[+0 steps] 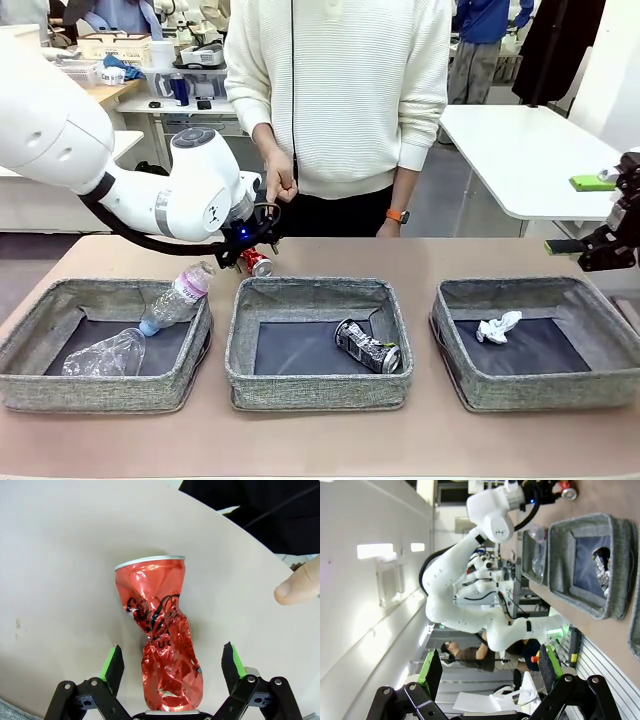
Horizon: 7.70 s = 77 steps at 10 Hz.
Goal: Sort the waste into the appropriate baskets.
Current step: Pick up the waste item pointed out by the person, then place the picked waste into the Fabric basket indicated by the person.
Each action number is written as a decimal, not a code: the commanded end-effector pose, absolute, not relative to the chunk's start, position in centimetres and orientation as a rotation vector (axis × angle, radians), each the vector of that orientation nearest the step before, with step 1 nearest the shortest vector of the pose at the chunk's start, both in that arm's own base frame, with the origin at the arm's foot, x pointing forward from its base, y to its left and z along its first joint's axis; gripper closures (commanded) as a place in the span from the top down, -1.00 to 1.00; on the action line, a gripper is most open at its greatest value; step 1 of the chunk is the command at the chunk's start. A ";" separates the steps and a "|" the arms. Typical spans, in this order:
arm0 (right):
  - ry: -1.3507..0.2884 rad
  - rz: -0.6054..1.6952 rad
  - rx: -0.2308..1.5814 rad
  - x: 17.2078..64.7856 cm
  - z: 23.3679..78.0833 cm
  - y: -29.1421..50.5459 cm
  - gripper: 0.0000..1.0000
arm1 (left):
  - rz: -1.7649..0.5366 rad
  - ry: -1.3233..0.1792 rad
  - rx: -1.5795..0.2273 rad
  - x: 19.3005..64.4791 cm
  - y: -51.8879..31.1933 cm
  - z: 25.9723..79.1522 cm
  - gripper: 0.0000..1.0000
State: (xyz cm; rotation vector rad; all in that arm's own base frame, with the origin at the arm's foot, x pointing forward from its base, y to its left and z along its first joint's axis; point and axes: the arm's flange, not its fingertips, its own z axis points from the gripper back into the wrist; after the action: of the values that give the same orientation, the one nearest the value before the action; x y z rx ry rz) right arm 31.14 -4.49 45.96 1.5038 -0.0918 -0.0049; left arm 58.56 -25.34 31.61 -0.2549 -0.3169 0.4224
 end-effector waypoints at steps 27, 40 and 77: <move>-0.079 -0.020 1.515 31.1 46.5 -4.4 1.00 | 0.092 -0.189 -0.182 46.8 -19.1 52.8 -0.48; -0.079 -0.020 1.515 31.1 46.5 -4.4 1.00 | -0.058 -0.148 0.029 41.9 -41.4 71.6 -0.30; -0.079 -0.020 1.515 31.1 46.5 -4.4 1.00 | 0.013 -0.158 -0.117 42.0 -40.4 73.1 -0.30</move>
State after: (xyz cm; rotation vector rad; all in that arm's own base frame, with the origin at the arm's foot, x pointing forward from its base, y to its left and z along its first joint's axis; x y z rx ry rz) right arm 31.14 -4.49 45.97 1.5036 -0.0913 -0.0052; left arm 42.03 -40.67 72.74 -0.1179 -0.1516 0.0091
